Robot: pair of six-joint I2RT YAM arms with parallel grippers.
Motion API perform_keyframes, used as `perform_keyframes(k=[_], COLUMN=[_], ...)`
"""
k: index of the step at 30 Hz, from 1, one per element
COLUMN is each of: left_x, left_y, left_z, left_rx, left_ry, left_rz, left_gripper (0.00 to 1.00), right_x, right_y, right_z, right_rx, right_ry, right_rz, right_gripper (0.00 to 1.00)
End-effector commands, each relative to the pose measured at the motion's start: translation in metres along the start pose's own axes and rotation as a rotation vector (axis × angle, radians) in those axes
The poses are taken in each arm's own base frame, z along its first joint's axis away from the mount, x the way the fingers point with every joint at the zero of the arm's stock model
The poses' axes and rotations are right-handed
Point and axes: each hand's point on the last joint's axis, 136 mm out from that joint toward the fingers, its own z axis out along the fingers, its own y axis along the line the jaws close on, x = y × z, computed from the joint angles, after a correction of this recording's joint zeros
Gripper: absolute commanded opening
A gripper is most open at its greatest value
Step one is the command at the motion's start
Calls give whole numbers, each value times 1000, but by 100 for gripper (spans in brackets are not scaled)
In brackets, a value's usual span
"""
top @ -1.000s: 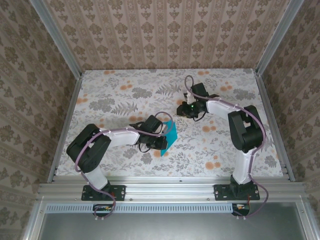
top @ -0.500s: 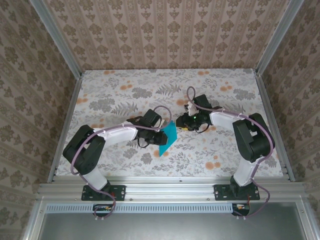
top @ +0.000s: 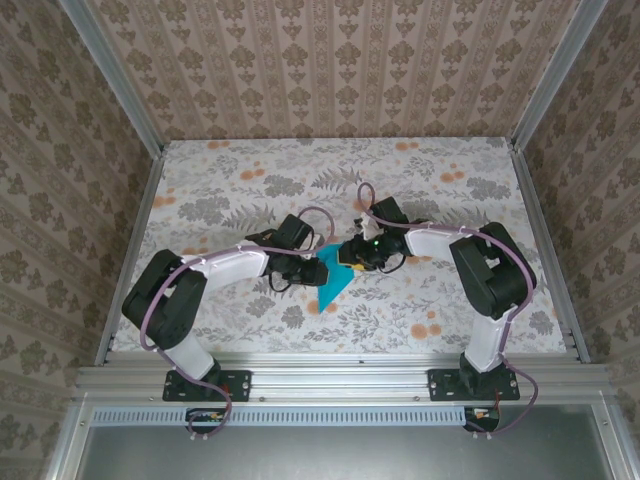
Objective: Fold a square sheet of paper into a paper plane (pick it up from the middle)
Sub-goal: Fourth fold the wing at the center of the table, then turn over the paper at the center of the table.
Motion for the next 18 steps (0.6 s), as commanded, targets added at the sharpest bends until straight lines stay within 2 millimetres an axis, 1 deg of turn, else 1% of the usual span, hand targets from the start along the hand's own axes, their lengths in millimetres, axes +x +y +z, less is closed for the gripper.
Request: perform_keyframes(k=[1,11,14,16,18], left_x=[2,2,2,2,2], left_y=[0,3,1,2,3], left_z=[5,18,20,20,21], left_rx=[32,71,87,86,87], left_ry=[12,32,34,35,37], left_rz=[11,-17,-18,-20,-26], left_gripper=[30,31,30,28,24], right_x=[-7,-1,0,1,3], right_y=[8,5,5,5,5], right_z=[3,5,5,6,8], right_rx=[-21,-22,-27,-36,-47], right_ry=[-10,0,2,6,12], right_rz=[-13,-6,-4,1,9], right_gripper=[40,41,41,41,41])
